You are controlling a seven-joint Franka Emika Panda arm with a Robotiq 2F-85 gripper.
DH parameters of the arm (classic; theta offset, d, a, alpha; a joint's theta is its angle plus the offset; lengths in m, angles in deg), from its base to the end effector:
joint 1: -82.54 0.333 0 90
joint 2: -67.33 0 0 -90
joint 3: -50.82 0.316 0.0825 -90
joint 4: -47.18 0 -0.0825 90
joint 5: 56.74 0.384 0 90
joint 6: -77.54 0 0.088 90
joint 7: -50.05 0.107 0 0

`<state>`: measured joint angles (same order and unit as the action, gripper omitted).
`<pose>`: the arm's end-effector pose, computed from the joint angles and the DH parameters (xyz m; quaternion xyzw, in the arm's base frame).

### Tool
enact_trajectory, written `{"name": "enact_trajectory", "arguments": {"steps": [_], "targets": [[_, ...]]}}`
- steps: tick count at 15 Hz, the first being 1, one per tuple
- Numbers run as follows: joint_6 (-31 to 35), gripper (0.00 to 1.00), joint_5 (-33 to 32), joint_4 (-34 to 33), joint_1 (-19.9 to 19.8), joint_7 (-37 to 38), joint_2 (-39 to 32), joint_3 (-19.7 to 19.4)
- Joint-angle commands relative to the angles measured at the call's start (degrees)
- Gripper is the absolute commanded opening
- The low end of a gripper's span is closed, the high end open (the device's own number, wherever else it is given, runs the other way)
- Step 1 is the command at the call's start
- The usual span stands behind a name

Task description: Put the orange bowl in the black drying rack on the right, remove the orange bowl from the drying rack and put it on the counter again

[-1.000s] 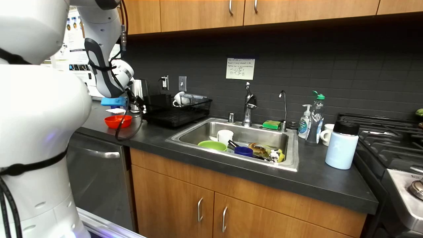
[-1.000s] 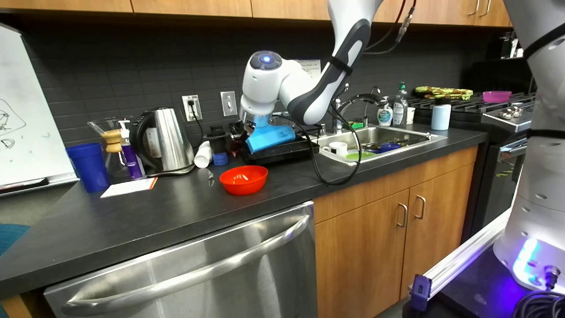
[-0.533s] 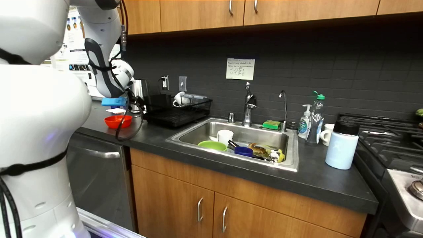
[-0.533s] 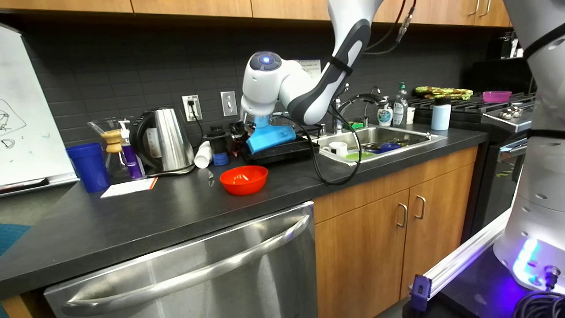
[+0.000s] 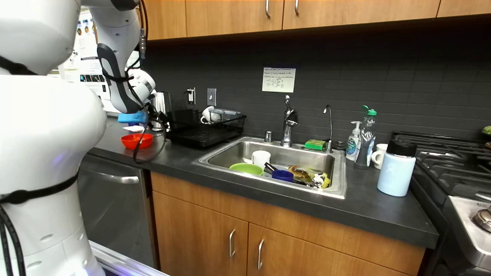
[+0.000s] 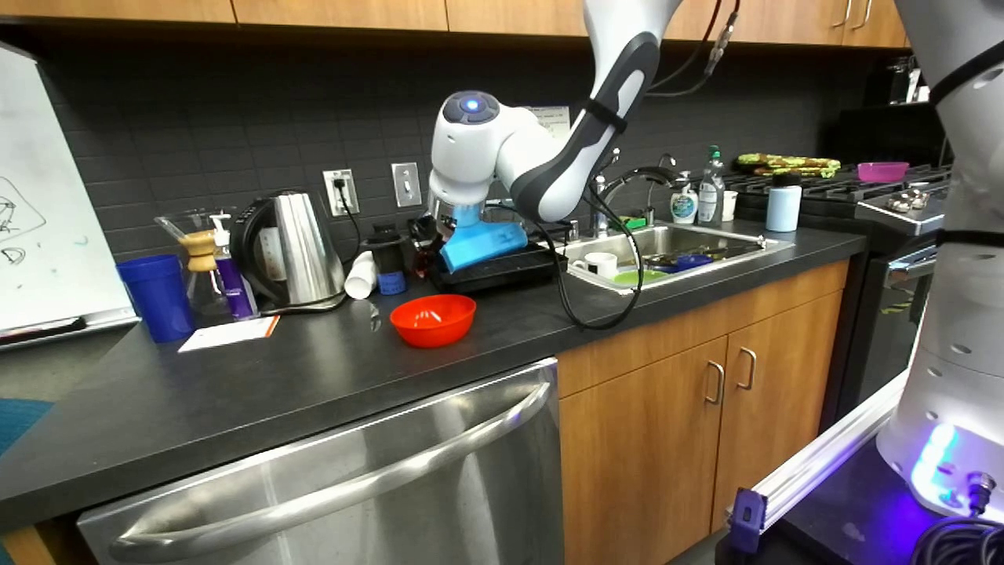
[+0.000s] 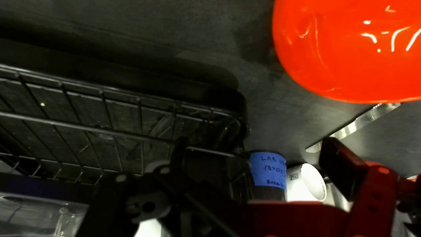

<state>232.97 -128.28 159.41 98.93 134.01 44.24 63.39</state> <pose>0.5399 0.3286 0.2975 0.9388 0.0366 0.3411 0.0306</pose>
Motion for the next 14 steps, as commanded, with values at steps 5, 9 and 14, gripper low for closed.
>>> {"name": "enact_trajectory", "arguments": {"steps": [5, 9, 14], "targets": [[0.0, 1.00, 18.6, 11.0, -4.2, -14.0, 11.1, 5.6], [-1.6, 1.00, 33.6, 15.7, -1.1, -24.3, 17.9, 5.3], [-7.1, 1.00, 58.7, 21.2, 1.0, -44.2, 26.2, 7.3]]}}
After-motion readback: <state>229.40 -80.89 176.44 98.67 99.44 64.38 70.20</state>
